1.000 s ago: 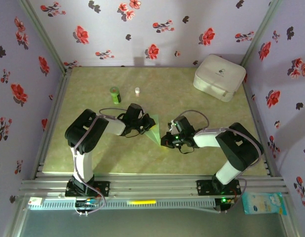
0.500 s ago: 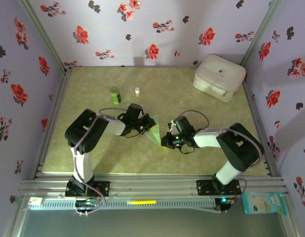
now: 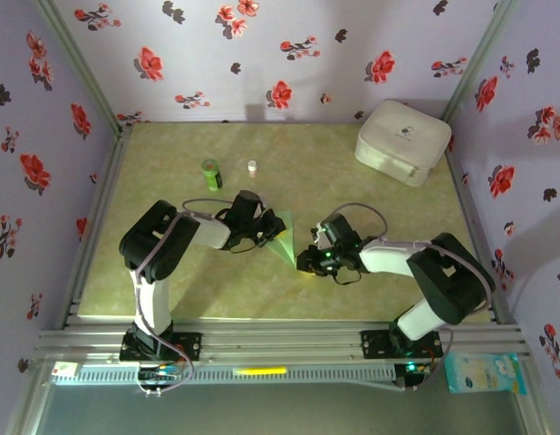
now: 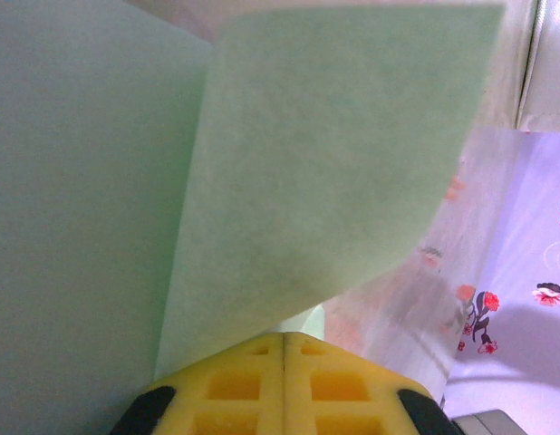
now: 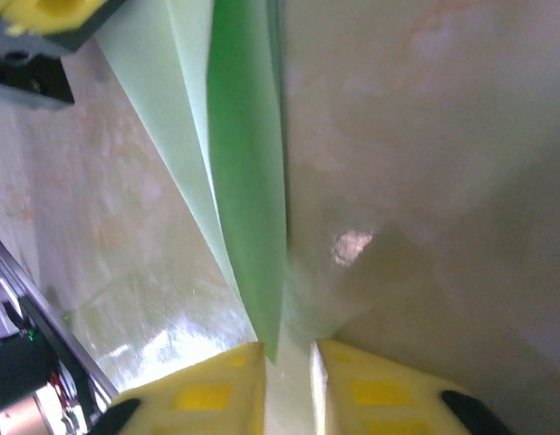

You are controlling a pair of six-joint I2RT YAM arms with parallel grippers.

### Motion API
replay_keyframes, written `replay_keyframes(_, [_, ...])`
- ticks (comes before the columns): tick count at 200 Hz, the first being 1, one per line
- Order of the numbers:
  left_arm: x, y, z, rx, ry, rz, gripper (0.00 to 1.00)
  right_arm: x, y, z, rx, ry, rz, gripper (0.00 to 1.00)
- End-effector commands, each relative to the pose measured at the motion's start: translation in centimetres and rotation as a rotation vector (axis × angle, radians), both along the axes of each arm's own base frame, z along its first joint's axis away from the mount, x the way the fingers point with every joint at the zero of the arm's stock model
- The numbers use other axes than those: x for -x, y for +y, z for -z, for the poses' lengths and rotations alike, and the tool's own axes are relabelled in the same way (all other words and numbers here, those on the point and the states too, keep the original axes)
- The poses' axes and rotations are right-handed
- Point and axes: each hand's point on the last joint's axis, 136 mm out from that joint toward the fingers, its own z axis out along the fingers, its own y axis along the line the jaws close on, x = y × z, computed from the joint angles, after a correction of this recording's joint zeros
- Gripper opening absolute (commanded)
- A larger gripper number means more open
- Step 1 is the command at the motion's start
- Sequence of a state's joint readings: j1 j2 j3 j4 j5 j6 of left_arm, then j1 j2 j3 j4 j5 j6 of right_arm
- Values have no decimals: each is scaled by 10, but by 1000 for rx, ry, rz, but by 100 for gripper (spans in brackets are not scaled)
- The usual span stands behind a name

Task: Fold a paper plane with a square sheet of paper (pick it up from the middle)
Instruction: Fourth fold the wing at the center of the table.

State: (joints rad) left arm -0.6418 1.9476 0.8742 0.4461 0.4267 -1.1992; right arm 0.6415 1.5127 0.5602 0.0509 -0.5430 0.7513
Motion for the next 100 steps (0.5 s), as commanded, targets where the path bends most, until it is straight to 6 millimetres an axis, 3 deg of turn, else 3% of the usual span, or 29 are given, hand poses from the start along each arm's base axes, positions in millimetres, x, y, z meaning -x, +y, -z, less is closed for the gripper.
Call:
replay_keyframes(1, [10,19,35,-95,63,-31,3,-4,-6,-17,11,-32,38,27])
replay_keyframes(27, [10,19,35,-96,62,-29,3,-22,2,-40,-58,-94,78,27])
replay_keyframes(42, [10,19,36,-98,63,-30,3,-28,16,-47,-123,-76,70,17])
replay_keyframes(61, [10,19,36,-97,62,-31,3,-36,33,-46,-172,-41,59,5])
replay_keyframes(100, [11,19,36,-101,63,-29,4,-40,39,-38,-160,-21,53,3])
